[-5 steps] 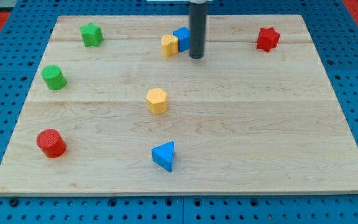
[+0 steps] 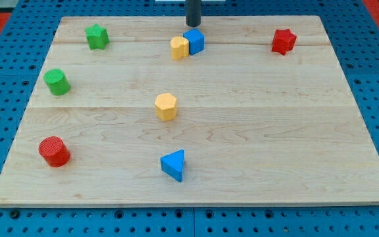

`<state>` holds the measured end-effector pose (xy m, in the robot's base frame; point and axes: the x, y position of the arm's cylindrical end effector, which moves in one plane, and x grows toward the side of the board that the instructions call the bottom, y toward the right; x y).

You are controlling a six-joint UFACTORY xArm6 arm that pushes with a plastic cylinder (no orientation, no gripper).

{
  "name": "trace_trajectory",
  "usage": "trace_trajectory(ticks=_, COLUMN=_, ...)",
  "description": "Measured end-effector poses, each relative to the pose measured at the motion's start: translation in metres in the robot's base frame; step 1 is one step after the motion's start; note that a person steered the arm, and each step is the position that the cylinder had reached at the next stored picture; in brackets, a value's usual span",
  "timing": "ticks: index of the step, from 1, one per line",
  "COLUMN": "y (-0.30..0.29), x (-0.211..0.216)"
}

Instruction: Move the yellow heart above the yellow hexagon

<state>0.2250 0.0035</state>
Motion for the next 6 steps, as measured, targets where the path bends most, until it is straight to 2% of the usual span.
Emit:
trace_trajectory(ticks=2, y=-0.012, x=0.051)
trace_trajectory(ticks=4, y=-0.046, x=0.052)
trace_trajectory(ticks=6, y=-0.032, x=0.126)
